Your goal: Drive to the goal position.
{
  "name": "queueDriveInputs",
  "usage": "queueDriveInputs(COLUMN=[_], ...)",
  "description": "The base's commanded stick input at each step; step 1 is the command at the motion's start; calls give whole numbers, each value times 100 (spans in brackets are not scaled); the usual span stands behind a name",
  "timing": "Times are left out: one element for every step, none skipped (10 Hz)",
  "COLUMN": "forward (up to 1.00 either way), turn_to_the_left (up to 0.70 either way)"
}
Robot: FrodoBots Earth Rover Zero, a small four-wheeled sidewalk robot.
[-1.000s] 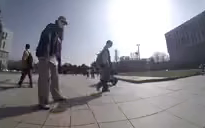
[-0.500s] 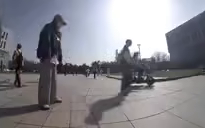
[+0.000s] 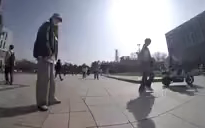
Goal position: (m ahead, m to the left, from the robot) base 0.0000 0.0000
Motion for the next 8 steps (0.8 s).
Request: queueDriveInputs(forward=[50,49,48,48,47,46,4,0], turn_to_the_left=[0,0,0,0,0,0,0,0])
